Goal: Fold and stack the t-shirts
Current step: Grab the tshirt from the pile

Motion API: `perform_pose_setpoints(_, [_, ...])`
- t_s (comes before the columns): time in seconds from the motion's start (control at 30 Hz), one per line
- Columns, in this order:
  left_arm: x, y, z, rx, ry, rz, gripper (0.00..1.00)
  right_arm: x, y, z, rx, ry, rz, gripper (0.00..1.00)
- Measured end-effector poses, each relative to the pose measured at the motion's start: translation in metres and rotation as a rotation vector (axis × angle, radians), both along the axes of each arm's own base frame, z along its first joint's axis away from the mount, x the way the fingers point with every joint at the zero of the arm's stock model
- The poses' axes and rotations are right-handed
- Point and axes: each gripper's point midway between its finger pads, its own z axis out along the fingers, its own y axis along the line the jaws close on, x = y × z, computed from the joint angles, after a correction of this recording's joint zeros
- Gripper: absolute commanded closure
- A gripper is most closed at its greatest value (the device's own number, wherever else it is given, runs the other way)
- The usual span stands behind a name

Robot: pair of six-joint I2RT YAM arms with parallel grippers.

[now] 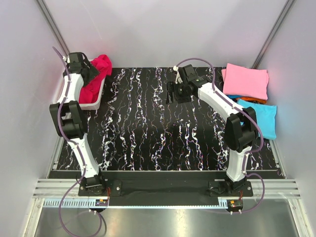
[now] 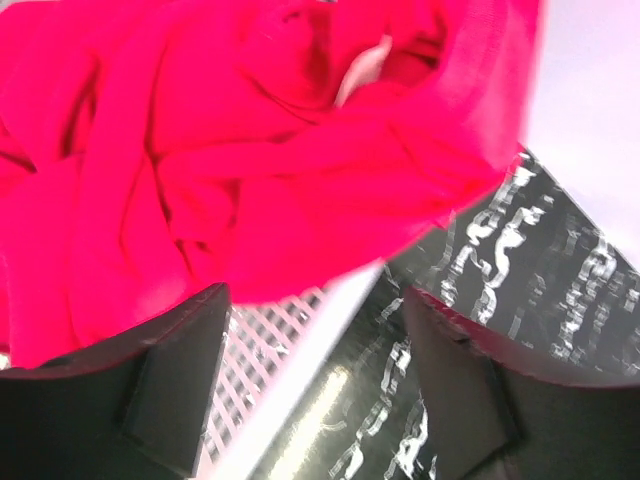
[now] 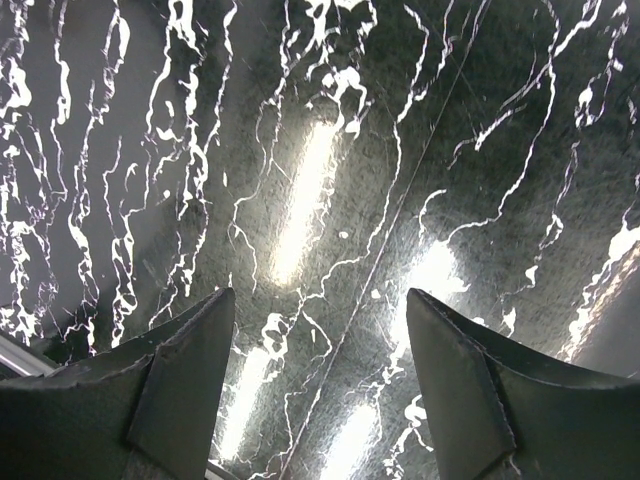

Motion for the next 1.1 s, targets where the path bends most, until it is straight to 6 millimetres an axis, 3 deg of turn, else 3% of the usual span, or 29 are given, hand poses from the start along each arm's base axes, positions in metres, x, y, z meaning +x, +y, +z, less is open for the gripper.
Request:
perform_pose_setpoints(0.37, [0.006,0.048,-0.044,0.048,0.080,0.120,0.35,-0.007,-0.003,-0.009,0.005,0.052,-0.030,0.24])
perform_pose_setpoints(0.6, [0.009,0.053,-0.062,0.020,0.104,0.127,0.38,-0.010,-0.006,-0.012,0.002,0.078,-0.049,0.24])
perform_pose_setpoints(0.83, [0.013,0.038,-0.082,-0.079,0.121,0.086,0.58,-0.014,-0.008,-0.015,-0.002,0.099,-0.059,0.24])
perform_pose_setpoints(0.93, [0.014,0.034,-0.084,-0.108,0.117,0.076,0.77,-0.015,-0.008,-0.016,-0.002,0.104,-0.062,0.24])
perform_pose_setpoints(1.0, [0.015,0.034,-0.083,-0.124,0.110,0.075,0.95,-0.015,-0.008,-0.016,-0.001,0.105,-0.063,0.24])
perform_pose_setpoints(1.03, [0.016,0.033,-0.082,-0.128,0.105,0.074,1.00,-0.015,-0.008,-0.016,-0.001,0.105,-0.065,0.24])
perform_pose_setpoints(1.1, [0.016,0.033,-0.082,-0.131,0.103,0.069,1.00,-0.015,-0.008,-0.016,0.000,0.107,-0.066,0.24])
